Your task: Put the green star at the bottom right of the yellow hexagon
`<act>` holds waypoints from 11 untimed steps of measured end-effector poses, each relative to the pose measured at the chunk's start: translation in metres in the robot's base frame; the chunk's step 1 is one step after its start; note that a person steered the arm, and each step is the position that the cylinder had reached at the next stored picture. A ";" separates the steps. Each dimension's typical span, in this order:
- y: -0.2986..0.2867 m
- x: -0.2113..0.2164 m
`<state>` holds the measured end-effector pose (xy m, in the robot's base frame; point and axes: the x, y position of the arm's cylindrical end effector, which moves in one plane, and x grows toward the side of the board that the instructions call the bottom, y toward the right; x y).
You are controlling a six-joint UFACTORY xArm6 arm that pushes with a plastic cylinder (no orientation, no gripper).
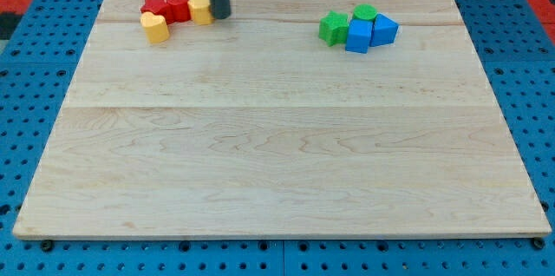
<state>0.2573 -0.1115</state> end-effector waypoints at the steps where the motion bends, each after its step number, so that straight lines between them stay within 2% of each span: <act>1: -0.021 0.000; 2: 0.028 0.012; 3: 0.064 0.068; 4: 0.136 0.112; 5: 0.244 0.128; 6: 0.305 0.076; 7: 0.331 0.029; 11: 0.109 0.045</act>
<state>0.3027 -0.0028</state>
